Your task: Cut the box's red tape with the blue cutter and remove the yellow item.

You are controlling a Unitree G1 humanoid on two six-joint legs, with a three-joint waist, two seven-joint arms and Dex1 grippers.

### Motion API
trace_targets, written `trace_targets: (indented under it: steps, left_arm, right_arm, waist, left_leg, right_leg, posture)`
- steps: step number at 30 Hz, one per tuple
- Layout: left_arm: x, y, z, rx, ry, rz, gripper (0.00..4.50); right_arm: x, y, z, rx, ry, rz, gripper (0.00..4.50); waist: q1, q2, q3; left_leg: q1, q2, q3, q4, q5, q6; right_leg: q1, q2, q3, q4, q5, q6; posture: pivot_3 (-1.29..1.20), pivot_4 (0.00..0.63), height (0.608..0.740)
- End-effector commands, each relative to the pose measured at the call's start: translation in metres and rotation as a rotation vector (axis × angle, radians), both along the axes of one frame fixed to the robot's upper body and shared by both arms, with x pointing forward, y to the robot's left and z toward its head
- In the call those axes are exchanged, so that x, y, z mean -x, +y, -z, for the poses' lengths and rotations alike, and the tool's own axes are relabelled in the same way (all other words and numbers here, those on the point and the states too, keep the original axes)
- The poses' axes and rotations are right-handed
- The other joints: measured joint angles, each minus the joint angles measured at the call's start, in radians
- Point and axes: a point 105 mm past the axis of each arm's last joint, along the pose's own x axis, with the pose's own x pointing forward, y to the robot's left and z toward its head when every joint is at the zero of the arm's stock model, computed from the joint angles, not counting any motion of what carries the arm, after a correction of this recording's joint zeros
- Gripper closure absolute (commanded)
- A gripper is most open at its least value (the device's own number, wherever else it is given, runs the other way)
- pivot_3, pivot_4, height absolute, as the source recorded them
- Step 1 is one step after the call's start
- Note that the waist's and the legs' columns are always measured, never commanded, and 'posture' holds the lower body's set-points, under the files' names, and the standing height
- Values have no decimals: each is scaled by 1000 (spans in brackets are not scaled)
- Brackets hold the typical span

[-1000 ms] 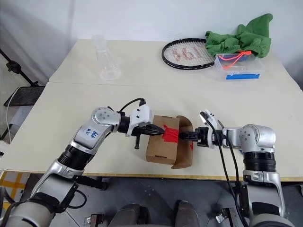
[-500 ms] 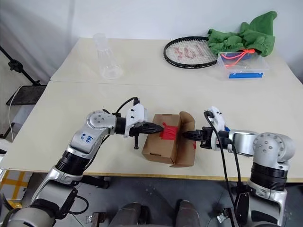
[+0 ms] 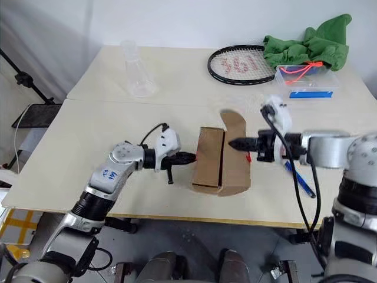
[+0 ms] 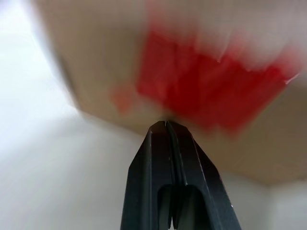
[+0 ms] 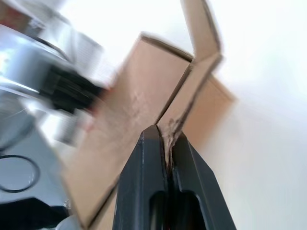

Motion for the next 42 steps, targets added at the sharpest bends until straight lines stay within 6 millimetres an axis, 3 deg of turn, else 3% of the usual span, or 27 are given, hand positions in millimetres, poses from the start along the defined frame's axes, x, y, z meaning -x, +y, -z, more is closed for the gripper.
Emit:
trace_targets:
  steps: [1,5,12,15,20,28,38,42]
  left_arm:
    - [1,-1,-10,29,-47,-7,4500]
    - [-1,4,-32,148,-46,-37,4500]
    - [7,20,-105,429,17,12,4500]
    - [12,20,-122,449,12,60,4500]
    - [18,0,-100,306,16,151,4500]
    - [12,-6,-59,72,-51,238,4500]
    - [12,11,-26,-203,-95,352,4500]
    - [18,34,-10,-322,-69,356,4500]
  right_arm:
    - [3,4,-6,52,9,-28,4492]
    - [0,5,-8,88,24,-20,4492]
    - [-6,1,11,160,85,28,4492]
    - [-8,1,13,172,91,31,4492]
    - [-8,6,14,173,89,11,4492]
    - [-7,11,12,176,74,-15,4492]
    - [-3,9,6,199,52,-24,4492]
    - [-3,-8,5,236,49,35,4492]
  waist:
    - [0,-3,2]
    - [-2,-4,2]
    - [-1,-7,4]
    - [-1,-7,4]
    - [0,-7,4]
    - [-1,-7,4]
    - [-2,-7,4]
    - [-2,-6,3]
  left_leg:
    - [-3,0,0,0,0,0]
    - [-13,-1,2,3,0,1]
    - [-14,1,1,4,1,1]
    - [-14,0,1,4,1,1]
    - [-14,0,1,4,1,1]
    - [-14,0,2,4,1,0]
    - [-13,1,2,4,1,0]
    - [-12,1,2,4,1,0]
  right_leg:
    - [-2,0,0,0,0,0]
    - [-12,0,-8,2,1,1]
    - [-11,0,-18,1,1,2]
    - [-11,0,-18,2,1,2]
    - [-11,0,-19,1,1,2]
    - [-11,0,-20,1,1,2]
    - [-10,0,-21,2,1,2]
    - [-10,0,-21,2,1,2]
  posture:
    - [0,150,740]
    - [0,150,740]
    - [0,150,740]
    - [0,150,740]
    - [0,150,740]
    - [0,150,740]
    - [0,150,740]
    - [0,150,740]
